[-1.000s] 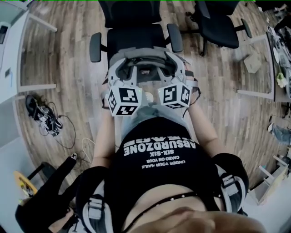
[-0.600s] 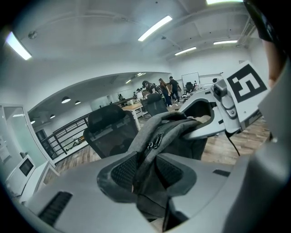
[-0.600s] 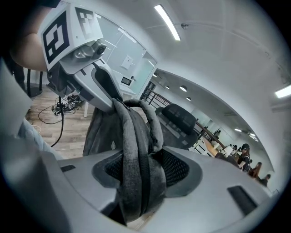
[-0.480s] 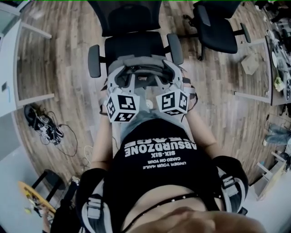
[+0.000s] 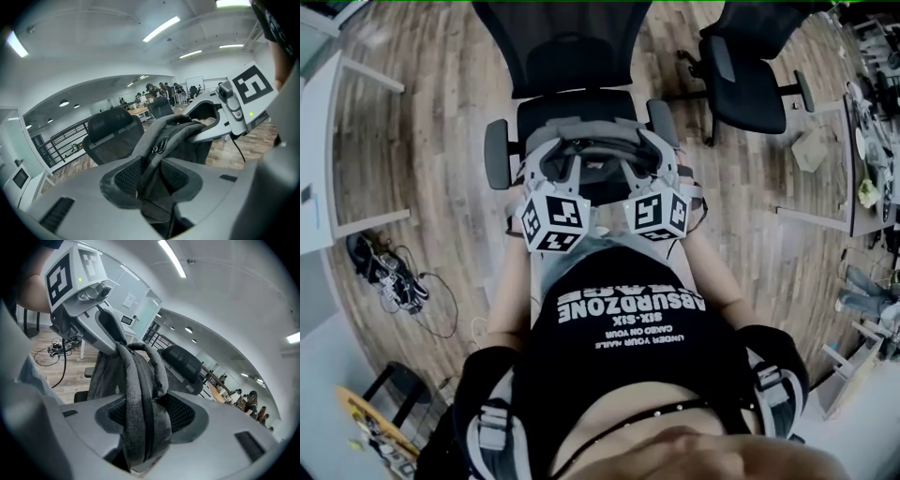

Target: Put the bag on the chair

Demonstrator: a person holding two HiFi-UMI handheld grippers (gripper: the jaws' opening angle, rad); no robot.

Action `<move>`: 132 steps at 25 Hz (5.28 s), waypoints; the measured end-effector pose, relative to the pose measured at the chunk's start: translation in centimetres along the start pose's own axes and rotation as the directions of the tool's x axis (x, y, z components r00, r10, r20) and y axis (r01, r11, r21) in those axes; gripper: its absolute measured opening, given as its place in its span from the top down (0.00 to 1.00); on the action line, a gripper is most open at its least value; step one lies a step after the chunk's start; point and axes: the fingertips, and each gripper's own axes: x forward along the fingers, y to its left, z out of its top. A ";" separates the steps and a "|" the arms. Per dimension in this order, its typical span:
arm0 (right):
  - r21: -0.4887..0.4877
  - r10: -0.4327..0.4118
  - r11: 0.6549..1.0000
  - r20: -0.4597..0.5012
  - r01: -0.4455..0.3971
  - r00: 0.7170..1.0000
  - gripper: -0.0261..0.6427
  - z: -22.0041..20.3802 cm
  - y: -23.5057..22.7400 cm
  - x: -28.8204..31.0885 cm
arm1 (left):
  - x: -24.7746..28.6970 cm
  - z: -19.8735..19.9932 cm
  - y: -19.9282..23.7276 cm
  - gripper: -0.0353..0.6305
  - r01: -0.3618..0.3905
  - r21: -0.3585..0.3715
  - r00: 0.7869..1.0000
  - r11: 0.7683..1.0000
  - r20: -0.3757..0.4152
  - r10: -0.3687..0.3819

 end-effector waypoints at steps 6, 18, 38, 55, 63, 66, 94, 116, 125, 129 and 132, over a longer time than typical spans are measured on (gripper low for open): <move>-0.006 -0.015 1.000 0.010 0.015 1.000 0.64 1.5 -2.4 2.4 | 1.6 1.7 2.7 0.75 -0.016 0.011 1.000 1.000 0.017 0.016; -0.020 -0.059 0.998 0.031 0.060 0.998 0.63 3.6 -6.6 6.1 | 4.8 4.7 7.1 0.75 -0.019 0.051 0.998 0.999 0.060 0.016; -0.060 -0.034 0.998 -0.029 0.032 0.999 0.62 2.5 -8.1 13.6 | 11.5 3.1 10.7 0.75 0.051 0.013 0.998 0.999 0.028 -0.051; -0.082 -0.011 0.997 -0.091 0.003 0.996 0.62 0.6 -7.5 17.2 | 14.9 0.8 11.1 0.75 0.078 -0.007 0.997 0.997 -0.016 -0.078; -0.091 -0.007 0.996 -0.111 -0.003 0.994 0.62 0.0 -7.1 18.4 | 16.0 -0.2 11.1 0.75 0.097 0.016 0.994 0.995 -0.052 -0.096; -0.095 -0.010 0.995 -0.116 -0.002 0.993 0.62 -0.1 -7.0 18.8 | 16.3 -0.5 11.2 0.75 0.097 0.023 0.994 0.995 -0.055 -0.095; 0.000 0.044 0.999 -0.183 -0.045 0.982 0.63 -5.9 -4.9 24.3 | 22.4 -5.4 10.0 0.75 0.119 -0.105 0.993 0.987 0.006 -0.119; 0.049 -0.035 0.998 -0.165 0.044 0.986 0.60 -6.8 -6.2 28.0 | 26.2 -5.8 11.6 0.76 0.096 -0.180 0.995 0.979 -0.006 -0.099; 0.035 -0.047 0.998 -0.177 0.054 0.983 0.58 -7.1 -7.1 30.1 | 28.1 -5.4 12.8 0.76 0.090 -0.174 0.996 0.981 -0.004 -0.092; 0.028 -0.058 0.998 -0.180 0.064 0.982 0.57 -7.3 -7.8 31.2 | 29.3 -5.0 13.3 0.76 0.077 -0.166 0.997 0.983 -0.001 -0.078; 0.018 -0.070 0.997 -0.174 0.074 0.982 0.56 -7.4 -8.1 32.3 | 30.2 -5.0 13.9 0.76 0.068 -0.163 0.998 0.984 -0.003 -0.070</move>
